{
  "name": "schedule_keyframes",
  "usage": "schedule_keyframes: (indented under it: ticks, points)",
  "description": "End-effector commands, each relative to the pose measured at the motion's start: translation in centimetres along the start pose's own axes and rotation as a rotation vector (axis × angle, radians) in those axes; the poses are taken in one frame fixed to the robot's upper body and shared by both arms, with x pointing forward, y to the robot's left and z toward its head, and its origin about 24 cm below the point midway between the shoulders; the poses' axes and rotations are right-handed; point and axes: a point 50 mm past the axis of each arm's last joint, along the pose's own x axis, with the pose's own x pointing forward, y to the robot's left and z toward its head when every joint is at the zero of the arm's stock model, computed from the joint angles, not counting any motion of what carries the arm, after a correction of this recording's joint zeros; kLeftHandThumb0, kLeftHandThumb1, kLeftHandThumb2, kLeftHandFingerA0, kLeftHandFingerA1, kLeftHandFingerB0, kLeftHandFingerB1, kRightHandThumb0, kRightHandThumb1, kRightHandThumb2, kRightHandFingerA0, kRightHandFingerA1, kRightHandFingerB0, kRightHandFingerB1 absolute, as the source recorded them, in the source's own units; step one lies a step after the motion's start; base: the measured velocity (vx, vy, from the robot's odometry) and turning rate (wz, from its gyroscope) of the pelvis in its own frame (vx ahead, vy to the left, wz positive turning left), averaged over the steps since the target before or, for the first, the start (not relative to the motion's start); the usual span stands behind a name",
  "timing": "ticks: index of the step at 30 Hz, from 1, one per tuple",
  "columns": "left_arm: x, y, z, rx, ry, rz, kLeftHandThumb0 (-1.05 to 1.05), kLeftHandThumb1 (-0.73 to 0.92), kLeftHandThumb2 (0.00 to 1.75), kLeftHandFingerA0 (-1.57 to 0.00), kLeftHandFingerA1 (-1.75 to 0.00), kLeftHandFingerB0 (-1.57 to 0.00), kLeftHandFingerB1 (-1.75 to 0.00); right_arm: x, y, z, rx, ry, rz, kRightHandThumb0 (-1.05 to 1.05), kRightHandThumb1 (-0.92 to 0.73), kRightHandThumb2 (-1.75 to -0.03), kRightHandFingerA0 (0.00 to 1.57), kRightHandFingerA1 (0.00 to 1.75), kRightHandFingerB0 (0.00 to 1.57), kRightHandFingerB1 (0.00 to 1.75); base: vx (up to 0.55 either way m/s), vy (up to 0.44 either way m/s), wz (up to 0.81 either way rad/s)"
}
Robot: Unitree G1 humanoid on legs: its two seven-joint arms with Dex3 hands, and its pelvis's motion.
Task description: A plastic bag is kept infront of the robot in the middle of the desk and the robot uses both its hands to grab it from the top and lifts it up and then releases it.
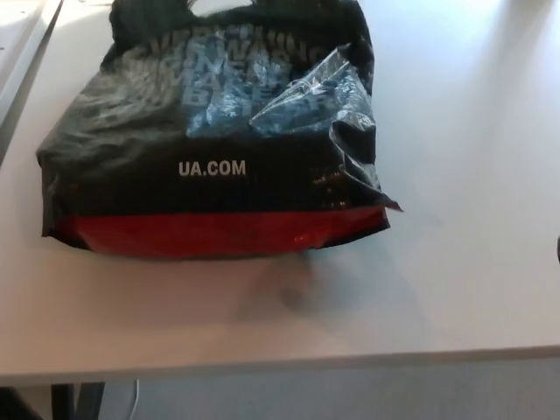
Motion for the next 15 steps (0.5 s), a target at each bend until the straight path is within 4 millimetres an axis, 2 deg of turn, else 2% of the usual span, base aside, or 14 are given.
schedule_keyframes:
  ticks: [1, 2, 3, 4, 5, 6, 7, 9, 10, 11, 12, 13, 15]
  points:
    - [-4.7, 0.4, 3.8, -0.242, 0.041, -0.012, -0.56, 0.92, 0.72, -0.49, -0.42, -0.15, -0.28, -5.7, 0.0, 2.5, -0.006, -0.118, 0.014, -0.79, -0.81, -0.65, 0.08, 0.3, 0.06, 0.21, 0.0, 0.0, 0.0]
    - [-5.8, -0.3, 4.0, -0.306, 0.095, -0.038, -0.59, 0.8, 1.01, -0.3, -0.51, -0.11, -0.41, -6.7, 0.5, 2.0, 0.028, -0.1, 0.047, -0.78, -0.62, -0.98, 0.05, 0.36, 0.04, 0.25, 0.0, 0.0, 0.0]
    - [-6.1, -0.5, 4.1, -0.331, 0.115, -0.053, -0.56, 0.92, 0.73, -0.38, -0.43, -0.13, -0.28, -7.1, 0.8, 1.8, 0.044, -0.091, 0.06, -0.74, -0.79, -0.64, 0.07, 0.31, 0.05, 0.23, 0.0, 0.0, 0.0]
    - [-6.5, -0.8, 4.2, -0.354, 0.133, -0.067, -0.56, 0.92, 0.73, -0.38, -0.43, -0.13, -0.28, -7.5, 1.0, 1.6, 0.059, -0.083, 0.072, -0.74, -0.79, -0.64, 0.07, 0.31, 0.05, 0.23, 0.0, 0.0, 0.0]
    - [-7.6, -1.5, 4.5, -0.425, 0.204, -0.097, -0.58, 0.92, 0.7, -0.42, -0.46, -0.14, -0.29, -8.9, 1.9, 0.8, 0.096, -0.003, 0.133, -0.83, -0.65, -0.99, 0.06, 0.26, 0.06, 0.2, 0.0, 0.0, 0.0]
    - [-8.5, -2.1, 4.6, -0.478, 0.26, -0.12, -0.61, 0.79, 1.01, -0.26, -0.52, -0.08, -0.42, -10.1, 2.7, 0.3, 0.123, 0.062, 0.18, -0.84, -0.65, -1.0, 0.05, 0.26, 0.07, 0.2, 0.0, 0.0, 0.0]
    - [-9.2, -2.4, 4.6, -0.505, 0.294, -0.132, -0.62, 0.78, 1.0, -0.26, -0.51, -0.08, -0.41, -10.6, 3.2, 0.1, 0.137, 0.09, 0.202, -0.8, -0.64, -1.01, 0.0, 0.33, 0.08, 0.24, 0.0, 0.0, 0.0]
    - [-10.2, -2.8, 4.7, -0.545, 0.354, -0.147, -0.61, 0.77, 0.99, -0.27, -0.51, -0.08, -0.41, -11.7, 3.9, -0.2, 0.155, 0.127, 0.245, -0.78, -0.64, -1.01, 0.0, 0.37, 0.1, 0.27, 0.0, 0.0, 0.0]
    - [-11.2, -3.1, 4.8, -0.552, 0.432, -0.166, -0.57, 0.92, 0.69, -0.42, -0.46, -0.13, -0.31, -12.6, 4.7, -0.5, 0.139, 0.152, 0.304, -0.83, -0.67, -1.0, 0.02, 0.41, 0.12, 0.28, 0.0, 0.0, 0.0]
    - [-12.1, -3.4, 4.9, -0.561, 0.485, -0.18, -0.58, 0.8, 0.96, -0.28, -0.53, -0.1, -0.43, -13.2, 5.2, -0.8, 0.125, 0.169, 0.34, -0.77, -0.65, -1.01, 0.06, 0.44, 0.01, 0.33, 0.0, 0.0, 0.0]
    - [-12.6, -3.5, 5.0, -0.569, 0.51, -0.188, -0.58, 0.8, 0.96, -0.28, -0.53, -0.1, -0.43, -13.5, 5.5, -1.0, 0.116, 0.176, 0.355, -0.77, -0.65, -1.01, 0.06, 0.44, 0.01, 0.33, 0.0, 0.0, 0.0]
    - [-13.7, -3.7, 5.5, -0.586, 0.579, -0.198, -0.53, 0.92, 0.72, -0.35, -0.46, -0.16, -0.33, -14.4, 5.3, -1.1, 0.096, 0.209, 0.403, -0.76, -0.65, -1.02, 0.07, 0.44, 0.01, 0.33, 0.0, 0.0, 0.0]
    - [-14.8, -3.9, 5.6, -0.569, 0.642, -0.236, -0.54, 0.92, 0.74, -0.34, -0.45, -0.17, -0.32, -14.9, 5.4, -1.5, 0.088, 0.24, 0.478, -0.75, -0.65, -1.01, 0.05, 0.44, 0.01, 0.31, 0.0, 0.0, 0.0]
